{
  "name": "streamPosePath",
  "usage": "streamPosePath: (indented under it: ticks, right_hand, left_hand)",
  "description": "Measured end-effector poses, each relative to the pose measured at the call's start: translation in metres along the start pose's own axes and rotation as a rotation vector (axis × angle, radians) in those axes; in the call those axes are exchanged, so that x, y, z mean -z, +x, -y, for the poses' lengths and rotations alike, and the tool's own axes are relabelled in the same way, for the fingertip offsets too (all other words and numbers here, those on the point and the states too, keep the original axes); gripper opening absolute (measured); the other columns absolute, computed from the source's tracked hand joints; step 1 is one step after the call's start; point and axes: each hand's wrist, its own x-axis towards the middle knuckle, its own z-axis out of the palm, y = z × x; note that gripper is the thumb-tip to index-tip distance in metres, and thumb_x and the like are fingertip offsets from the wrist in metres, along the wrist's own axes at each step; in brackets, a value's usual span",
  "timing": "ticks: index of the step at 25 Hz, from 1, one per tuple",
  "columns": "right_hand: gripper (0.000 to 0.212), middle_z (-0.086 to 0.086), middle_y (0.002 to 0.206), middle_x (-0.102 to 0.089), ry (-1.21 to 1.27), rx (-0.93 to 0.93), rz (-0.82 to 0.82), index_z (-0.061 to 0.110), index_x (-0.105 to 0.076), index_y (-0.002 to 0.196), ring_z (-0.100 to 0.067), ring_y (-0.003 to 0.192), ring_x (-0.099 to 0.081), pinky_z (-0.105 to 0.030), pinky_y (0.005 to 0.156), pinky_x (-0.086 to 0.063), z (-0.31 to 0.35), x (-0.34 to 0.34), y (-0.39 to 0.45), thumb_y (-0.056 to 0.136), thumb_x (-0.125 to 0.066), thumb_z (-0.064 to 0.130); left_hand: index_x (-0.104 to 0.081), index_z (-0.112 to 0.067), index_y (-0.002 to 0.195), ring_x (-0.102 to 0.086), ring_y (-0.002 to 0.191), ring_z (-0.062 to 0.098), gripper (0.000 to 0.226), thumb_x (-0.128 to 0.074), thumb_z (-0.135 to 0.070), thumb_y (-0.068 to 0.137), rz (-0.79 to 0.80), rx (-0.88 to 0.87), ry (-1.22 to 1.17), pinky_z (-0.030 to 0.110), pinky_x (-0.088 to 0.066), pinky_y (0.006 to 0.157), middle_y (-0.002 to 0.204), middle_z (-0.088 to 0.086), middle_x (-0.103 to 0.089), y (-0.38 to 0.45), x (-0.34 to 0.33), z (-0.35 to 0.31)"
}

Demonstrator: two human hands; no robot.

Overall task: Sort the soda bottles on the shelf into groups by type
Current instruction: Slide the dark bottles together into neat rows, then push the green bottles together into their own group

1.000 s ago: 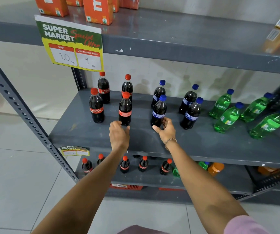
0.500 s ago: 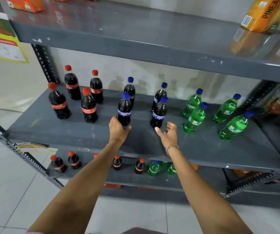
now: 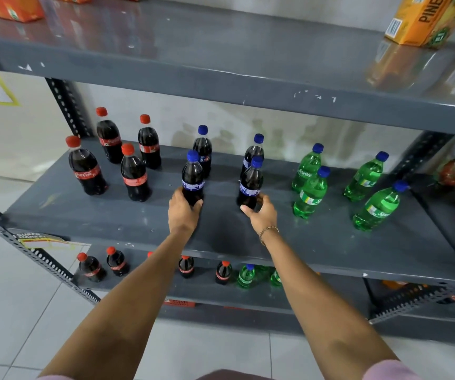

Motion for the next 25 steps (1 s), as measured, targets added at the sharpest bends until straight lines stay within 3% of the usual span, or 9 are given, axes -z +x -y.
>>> streamPosePath:
  ticks: [7,10,13,17,19,22,25]
  right_hand:
    - [0.059,-0.011,0.129,-0.056,-0.001,-0.007,0.065,0.009,-0.045,0.125,-0.023,0.119,-0.051,-0.037,0.104,-0.041,0.003,0.008,-0.002,0.073,-0.074,0.014]
    - [0.058,-0.008,0.131,-0.054,0.003,-0.031,0.101,0.010,-0.043,0.127,-0.015,0.113,-0.050,-0.028,0.100,-0.041,0.000,0.019,-0.007,0.076,-0.069,0.006]
    - [0.038,-0.012,0.120,-0.062,-0.020,-0.031,-0.022,0.008,-0.054,0.116,-0.020,0.109,-0.057,-0.024,0.094,-0.043,-0.010,0.034,-0.019,0.079,-0.065,0.006]
    - [0.015,-0.016,0.099,-0.070,0.004,-0.068,-0.293,0.006,-0.066,0.094,-0.018,0.082,-0.058,-0.011,0.063,-0.035,-0.023,0.063,-0.031,0.081,-0.059,0.009]
    - [0.014,-0.017,0.098,-0.068,-0.003,-0.066,-0.326,0.004,-0.064,0.094,-0.017,0.081,-0.055,-0.014,0.068,-0.038,-0.028,0.083,-0.028,0.083,-0.058,0.009]
    - [0.024,-0.016,0.101,-0.055,0.008,-0.055,-0.357,0.000,-0.055,0.101,-0.018,0.087,-0.051,-0.035,0.092,-0.046,-0.034,0.111,-0.015,0.081,-0.064,0.010]
    - [0.050,-0.018,0.121,-0.045,-0.020,-0.044,-0.278,-0.001,-0.043,0.117,-0.026,0.108,-0.049,-0.039,0.103,-0.038,-0.038,0.130,0.002,0.077,-0.070,0.013]
  left_hand:
    - [-0.042,-0.003,0.125,-0.049,0.116,0.033,0.055,-0.070,-0.014,0.079,0.075,-0.018,-0.022,0.045,-0.042,0.099,0.125,0.018,-0.052,0.000,0.006,0.002]
    - [-0.042,-0.001,0.120,-0.049,0.111,0.030,0.053,-0.072,-0.008,0.077,0.037,0.018,-0.103,0.040,-0.040,0.099,0.121,0.017,-0.050,-0.005,0.009,0.008]
    - [-0.046,-0.011,0.095,-0.049,0.082,0.020,0.024,-0.066,-0.011,0.082,-0.105,0.071,-0.205,0.044,-0.047,0.086,0.095,0.008,-0.050,-0.031,0.004,0.007]
    - [-0.054,-0.012,0.094,-0.055,0.083,0.018,0.010,-0.060,-0.010,0.086,0.056,-0.066,-0.168,0.033,-0.048,0.082,0.090,0.003,-0.058,-0.059,-0.026,-0.011]
    - [-0.050,-0.007,0.112,-0.052,0.100,0.020,0.031,-0.062,-0.005,0.083,0.142,-0.156,-0.169,0.033,-0.044,0.094,0.107,0.007,-0.054,-0.061,-0.042,-0.032]
    - [-0.021,0.001,0.140,-0.029,0.131,0.030,0.088,-0.076,-0.011,0.073,0.270,-0.163,-0.093,0.038,-0.027,0.112,0.140,0.018,-0.030,-0.055,-0.069,-0.056]
    - [-0.017,0.001,0.142,-0.024,0.136,0.035,0.098,-0.080,-0.015,0.069,0.283,-0.128,-0.010,0.042,-0.024,0.114,0.144,0.021,-0.027,-0.049,-0.090,-0.070]
